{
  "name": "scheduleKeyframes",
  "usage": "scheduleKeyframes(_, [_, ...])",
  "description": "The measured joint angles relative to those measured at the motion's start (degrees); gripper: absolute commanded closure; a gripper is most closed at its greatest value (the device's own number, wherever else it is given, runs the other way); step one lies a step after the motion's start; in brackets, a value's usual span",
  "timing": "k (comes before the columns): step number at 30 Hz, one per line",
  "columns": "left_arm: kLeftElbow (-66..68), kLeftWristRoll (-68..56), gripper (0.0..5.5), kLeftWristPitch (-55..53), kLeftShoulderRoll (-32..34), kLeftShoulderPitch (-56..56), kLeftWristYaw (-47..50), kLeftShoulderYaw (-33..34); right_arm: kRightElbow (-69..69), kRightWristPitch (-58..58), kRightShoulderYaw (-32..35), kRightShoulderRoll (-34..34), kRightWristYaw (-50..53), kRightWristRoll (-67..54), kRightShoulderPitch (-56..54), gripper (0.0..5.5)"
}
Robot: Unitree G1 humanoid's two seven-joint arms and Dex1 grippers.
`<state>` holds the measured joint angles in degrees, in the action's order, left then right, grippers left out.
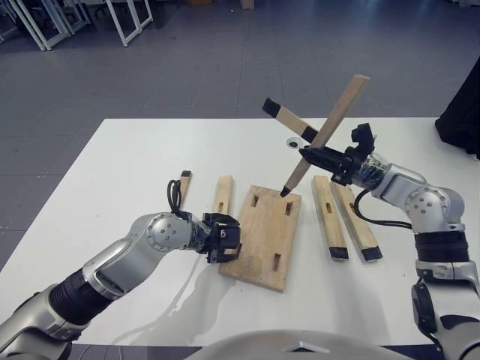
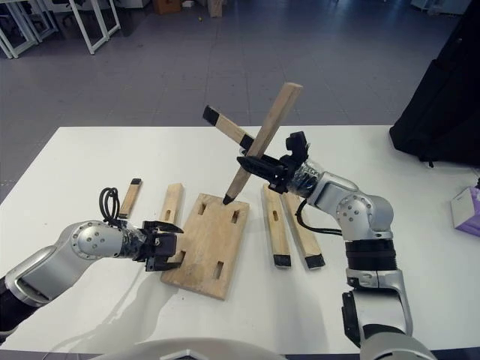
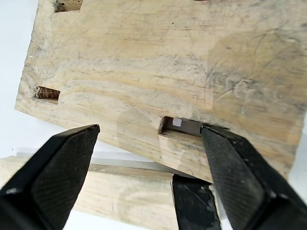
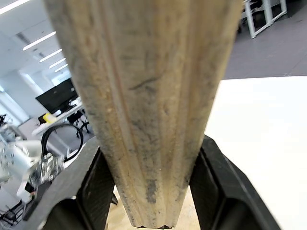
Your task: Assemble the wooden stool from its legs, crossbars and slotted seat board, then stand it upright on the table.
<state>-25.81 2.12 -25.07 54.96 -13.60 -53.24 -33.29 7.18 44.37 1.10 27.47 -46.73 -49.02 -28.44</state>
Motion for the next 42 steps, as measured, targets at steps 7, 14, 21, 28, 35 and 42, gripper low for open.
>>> scheduleKeyframes(7, [5.67, 0.0, 1.6, 5.24, -0.02, -1.0, -4.41, 1.79, 8.34, -4.46, -5.23, 0.17, -12.01, 8.89, 0.19, 3.48])
scheduleKeyframes(14, [6.88, 0.52, 1.6, 5.93, -0.33, -0.57, -4.9, 2.91, 14.51, -9.19, -5.47, 0.04, -15.58, 13.61, -0.68, 3.48])
scheduleKeyframes(21, [6.33, 0.88, 1.6, 5.33, -1.07, 0.95, -4.09, 4.22, 6.02, -10.49, -4.63, -0.18, -13.47, 15.33, 5.6, 3.48])
scheduleKeyframes(28, [3.72, 2.54, 1.6, 1.19, -2.92, 2.1, -3.54, 5.9, -4.95, -20.09, -9.97, -0.18, -7.43, 22.64, 12.06, 3.48])
scheduleKeyframes(35, [1.88, 2.82, 1.6, -2.01, -4.18, 2.95, -3.54, 6.88, -6.23, -32.59, -16.27, 2.64, -5.17, 27.38, 13.58, 3.48])
scheduleKeyframes(42, [1.13, 3.21, 1.6, -2.79, -5.03, 4.2, -3.03, 7.91, -0.67, -31.36, -15.79, 3.4, -7.86, 22.38, 11.34, 3.48])
